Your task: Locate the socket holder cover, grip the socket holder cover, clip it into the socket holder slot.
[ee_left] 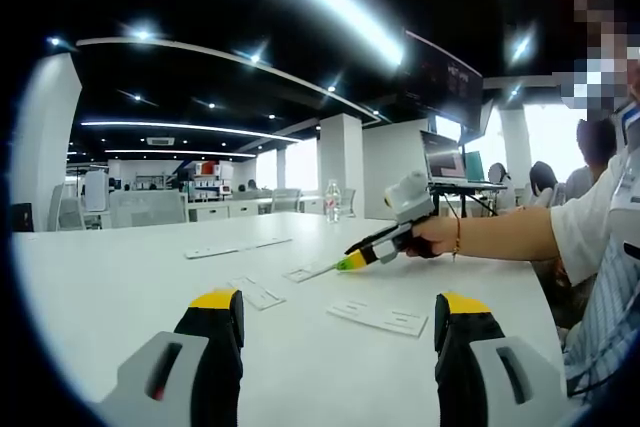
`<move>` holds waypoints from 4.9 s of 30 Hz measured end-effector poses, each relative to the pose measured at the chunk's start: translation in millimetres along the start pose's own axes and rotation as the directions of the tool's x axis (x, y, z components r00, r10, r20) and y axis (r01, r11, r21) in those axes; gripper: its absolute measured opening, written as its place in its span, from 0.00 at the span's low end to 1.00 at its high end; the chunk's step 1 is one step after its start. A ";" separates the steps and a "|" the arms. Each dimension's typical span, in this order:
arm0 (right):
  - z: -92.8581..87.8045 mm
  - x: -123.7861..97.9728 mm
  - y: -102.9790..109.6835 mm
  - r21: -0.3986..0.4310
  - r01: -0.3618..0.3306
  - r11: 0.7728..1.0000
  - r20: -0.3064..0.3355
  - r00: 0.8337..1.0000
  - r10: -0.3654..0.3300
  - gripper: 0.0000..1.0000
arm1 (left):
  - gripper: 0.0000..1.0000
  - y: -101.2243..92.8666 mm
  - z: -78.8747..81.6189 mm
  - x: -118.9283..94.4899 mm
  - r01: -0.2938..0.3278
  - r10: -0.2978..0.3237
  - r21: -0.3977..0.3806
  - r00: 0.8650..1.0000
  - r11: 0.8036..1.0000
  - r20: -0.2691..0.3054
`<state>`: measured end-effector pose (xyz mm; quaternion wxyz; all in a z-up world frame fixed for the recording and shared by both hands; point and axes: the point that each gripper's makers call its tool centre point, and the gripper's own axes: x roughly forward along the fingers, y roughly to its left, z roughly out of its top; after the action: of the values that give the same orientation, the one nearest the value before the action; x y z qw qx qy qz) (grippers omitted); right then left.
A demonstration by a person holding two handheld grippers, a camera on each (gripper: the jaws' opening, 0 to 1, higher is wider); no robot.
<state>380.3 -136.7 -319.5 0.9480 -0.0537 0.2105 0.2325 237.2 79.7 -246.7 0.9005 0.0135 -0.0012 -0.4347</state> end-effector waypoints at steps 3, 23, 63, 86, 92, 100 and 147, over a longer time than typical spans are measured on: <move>-0.3 0.4 1.5 -0.010 0.001 1.000 -0.006 1.000 -0.002 0.48 | 0.78 0.4 -0.3 0.0 -0.001 0.001 0.000 1.000 1.000 -0.001; 0.0 2.0 -1.1 -0.033 0.005 0.999 -0.006 1.000 -0.005 0.45 | 0.78 0.9 -1.0 0.3 -0.004 0.004 -0.002 1.000 1.000 -0.005; 1.6 5.8 -4.4 -0.051 0.012 0.999 -0.011 1.000 -0.012 0.44 | 0.78 1.2 -0.8 0.2 -0.008 0.008 -0.002 1.000 1.000 -0.003; 5.8 10.0 5.3 -0.047 -0.004 0.999 -0.002 1.000 0.004 0.46 | 0.78 2.1 0.2 -0.6 -0.008 0.008 -0.002 1.000 1.000 -0.001; 6.3 11.4 8.4 -0.043 -0.012 0.999 0.001 1.000 0.012 0.46 | 0.78 1.8 -0.1 -0.4 -0.007 0.007 -0.002 1.000 1.000 0.000; 7.2 14.2 14.3 -0.049 -0.022 0.999 0.003 1.000 0.022 0.46 | 0.78 2.3 -0.3 -0.2 -0.008 0.008 -0.002 1.000 1.000 0.001; 21.6 -1.4 15.3 0.006 -0.016 1.000 0.046 0.999 0.016 0.51 | 0.78 1.3 0.4 0.0 -0.005 0.005 -0.004 1.000 1.000 0.002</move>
<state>380.1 -119.4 -299.4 0.9509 -0.0437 0.1897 0.2406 238.2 80.5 -246.3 0.9015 0.0113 -0.0016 -0.4326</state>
